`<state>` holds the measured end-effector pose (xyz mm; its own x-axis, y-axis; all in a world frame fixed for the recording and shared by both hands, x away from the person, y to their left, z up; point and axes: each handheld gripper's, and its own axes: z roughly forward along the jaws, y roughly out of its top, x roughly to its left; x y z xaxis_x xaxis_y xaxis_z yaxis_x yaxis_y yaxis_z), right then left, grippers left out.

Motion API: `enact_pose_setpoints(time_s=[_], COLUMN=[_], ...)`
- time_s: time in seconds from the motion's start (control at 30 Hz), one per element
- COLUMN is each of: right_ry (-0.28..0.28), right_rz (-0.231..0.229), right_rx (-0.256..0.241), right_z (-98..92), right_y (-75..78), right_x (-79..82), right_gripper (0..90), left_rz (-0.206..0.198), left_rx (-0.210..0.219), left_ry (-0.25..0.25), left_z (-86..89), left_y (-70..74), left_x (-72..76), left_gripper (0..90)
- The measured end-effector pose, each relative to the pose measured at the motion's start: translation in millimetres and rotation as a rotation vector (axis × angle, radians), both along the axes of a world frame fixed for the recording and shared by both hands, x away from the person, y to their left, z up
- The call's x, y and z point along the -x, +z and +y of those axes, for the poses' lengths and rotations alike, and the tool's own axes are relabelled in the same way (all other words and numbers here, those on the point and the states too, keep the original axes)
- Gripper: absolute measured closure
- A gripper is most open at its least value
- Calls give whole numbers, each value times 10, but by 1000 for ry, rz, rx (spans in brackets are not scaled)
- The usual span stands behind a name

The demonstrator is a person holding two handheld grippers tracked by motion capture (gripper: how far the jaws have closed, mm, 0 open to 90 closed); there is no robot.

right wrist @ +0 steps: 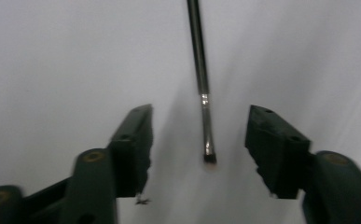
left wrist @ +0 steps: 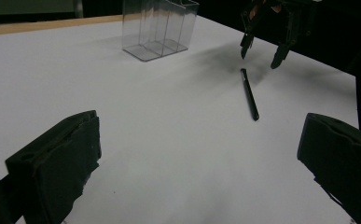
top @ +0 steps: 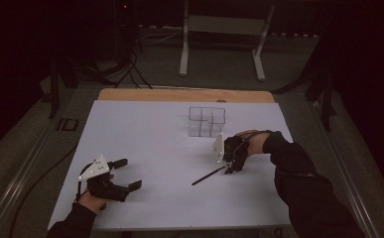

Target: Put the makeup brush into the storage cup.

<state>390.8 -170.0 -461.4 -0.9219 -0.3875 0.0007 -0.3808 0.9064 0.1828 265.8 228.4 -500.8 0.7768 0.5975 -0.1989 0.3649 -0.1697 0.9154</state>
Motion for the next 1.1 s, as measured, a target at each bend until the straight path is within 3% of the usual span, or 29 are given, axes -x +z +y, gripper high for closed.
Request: enact_pose_setpoints(time_s=[0.2, 0.8, 1.1], right_ry=[9, 110, 149], right_rz=[-12, -71, -67], right_rx=[8, 50, 89], right_z=[34, 108, 151], right_y=[-52, -273, -282], right_x=[-11, -21, 4], right_gripper=[577, 708, 785], left_rz=[0, 3, 3], left_rx=[-1, 5, -3], left_ry=[-2, -3, -8], left_z=[1, 1, -6], left_y=[-2, -3, -4], left_x=[-2, -2, -2], left_gripper=[8, 8, 8])
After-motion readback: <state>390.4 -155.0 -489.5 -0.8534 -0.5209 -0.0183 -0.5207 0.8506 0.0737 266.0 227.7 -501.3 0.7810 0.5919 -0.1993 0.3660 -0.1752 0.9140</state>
